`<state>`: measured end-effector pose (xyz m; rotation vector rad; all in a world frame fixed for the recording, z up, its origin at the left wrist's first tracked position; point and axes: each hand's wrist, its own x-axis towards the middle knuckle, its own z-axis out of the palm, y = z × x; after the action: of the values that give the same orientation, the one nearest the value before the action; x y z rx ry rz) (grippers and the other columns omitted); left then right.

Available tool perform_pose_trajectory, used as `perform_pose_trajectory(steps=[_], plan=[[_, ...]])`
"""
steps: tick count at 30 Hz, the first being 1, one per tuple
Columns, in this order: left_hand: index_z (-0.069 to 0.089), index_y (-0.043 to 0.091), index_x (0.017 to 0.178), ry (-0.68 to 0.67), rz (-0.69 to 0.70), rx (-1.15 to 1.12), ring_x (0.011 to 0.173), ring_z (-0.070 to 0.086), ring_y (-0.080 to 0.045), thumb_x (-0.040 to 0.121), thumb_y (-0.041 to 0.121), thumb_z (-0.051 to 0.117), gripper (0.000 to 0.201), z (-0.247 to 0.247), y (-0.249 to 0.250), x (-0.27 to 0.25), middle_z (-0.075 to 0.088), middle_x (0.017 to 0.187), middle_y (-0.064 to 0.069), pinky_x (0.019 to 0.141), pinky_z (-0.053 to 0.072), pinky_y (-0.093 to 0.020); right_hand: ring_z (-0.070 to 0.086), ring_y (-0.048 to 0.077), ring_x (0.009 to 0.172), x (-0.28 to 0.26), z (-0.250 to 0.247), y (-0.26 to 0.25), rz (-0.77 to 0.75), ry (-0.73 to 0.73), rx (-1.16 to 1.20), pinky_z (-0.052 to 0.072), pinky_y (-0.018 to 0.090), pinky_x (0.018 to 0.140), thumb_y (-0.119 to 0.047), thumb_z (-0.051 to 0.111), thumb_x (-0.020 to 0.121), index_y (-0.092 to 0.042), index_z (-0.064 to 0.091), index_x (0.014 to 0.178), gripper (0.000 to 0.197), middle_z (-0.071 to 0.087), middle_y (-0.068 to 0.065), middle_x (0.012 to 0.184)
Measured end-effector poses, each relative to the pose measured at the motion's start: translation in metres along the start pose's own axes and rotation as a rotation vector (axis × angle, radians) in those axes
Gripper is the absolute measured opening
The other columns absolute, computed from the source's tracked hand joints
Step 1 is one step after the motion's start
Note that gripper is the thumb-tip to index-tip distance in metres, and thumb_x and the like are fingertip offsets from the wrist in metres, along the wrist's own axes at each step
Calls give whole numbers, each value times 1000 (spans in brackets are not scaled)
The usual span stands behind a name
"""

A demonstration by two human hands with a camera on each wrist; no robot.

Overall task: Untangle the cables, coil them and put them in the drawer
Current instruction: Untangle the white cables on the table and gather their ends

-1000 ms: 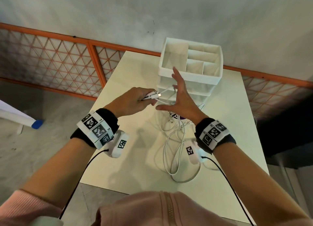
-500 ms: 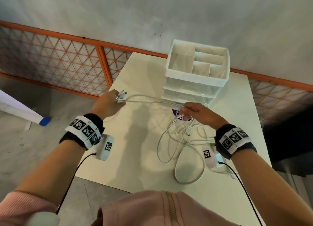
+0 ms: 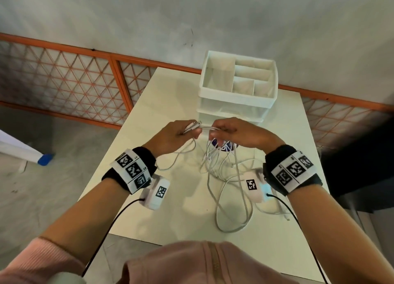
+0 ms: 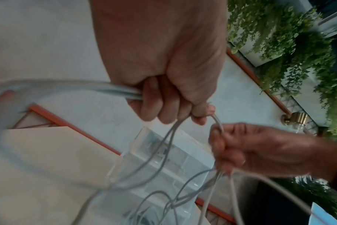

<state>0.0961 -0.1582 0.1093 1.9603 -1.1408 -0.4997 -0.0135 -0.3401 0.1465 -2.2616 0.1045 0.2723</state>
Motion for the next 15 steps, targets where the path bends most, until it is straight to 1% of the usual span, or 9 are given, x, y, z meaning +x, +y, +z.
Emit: perform_pose_trajectory(steps=[2,5,7,8,10,11,13,14,15], plan=[[56,9,83,87,60,35,60,43,-9,97,35,46,31,-4,7,1,55,68,-13,59,32,-20,61,12,73,0,7,18,52,-30,-36,45,27,74,-24,57,93,-17,63,91,9,69,10,85],[51,13,80,267,163,4,58,42,-22,98,33,44,28,-16,18,5,53,72,-23,57,31,-24,62,13,80,-4,20,48,130,-48,-108,45,27,82,-16,57,93,-9,63,94,10,67,3,87],[49,14,79,386,201,-23,60,42,-35,98,33,42,28,-26,22,6,47,70,-24,57,31,-30,63,18,83,-8,28,74,168,9,-126,45,30,85,-11,54,93,-16,61,87,10,66,1,84],[49,12,79,436,203,-32,62,42,-38,99,32,41,29,-31,22,5,46,70,-25,57,31,-33,63,18,84,-10,30,86,201,45,-148,43,33,88,-10,52,93,-24,58,83,19,67,-1,81],[51,7,80,524,166,-37,63,43,-39,99,29,43,30,-37,16,4,48,69,-26,55,32,-33,64,16,87,-13,33,111,239,93,-207,38,48,100,-18,47,93,-41,55,75,31,67,-14,77],[52,7,80,557,131,-30,61,42,-35,99,27,44,28,-38,11,4,47,66,-24,54,32,-29,65,16,89,-13,34,122,236,113,-208,35,54,102,-23,44,93,-44,55,75,30,67,-17,75],[54,10,80,600,12,15,56,42,-22,99,24,45,25,-38,-5,3,45,60,-7,54,29,-25,66,15,90,-11,31,125,227,172,-171,38,55,100,-28,43,96,-41,57,81,24,66,-19,76],[57,10,81,619,-87,36,58,44,-20,99,24,44,25,-37,-14,2,48,63,-3,56,29,-26,65,13,90,-12,29,118,217,210,-151,39,53,99,-28,45,97,-36,58,87,18,67,-19,76],[61,8,86,634,-203,52,64,49,-22,99,24,44,27,-37,-23,-1,54,69,-5,60,30,-27,65,11,87,-13,25,109,183,261,-118,42,49,97,-27,47,97,-27,61,94,14,67,-19,76]])
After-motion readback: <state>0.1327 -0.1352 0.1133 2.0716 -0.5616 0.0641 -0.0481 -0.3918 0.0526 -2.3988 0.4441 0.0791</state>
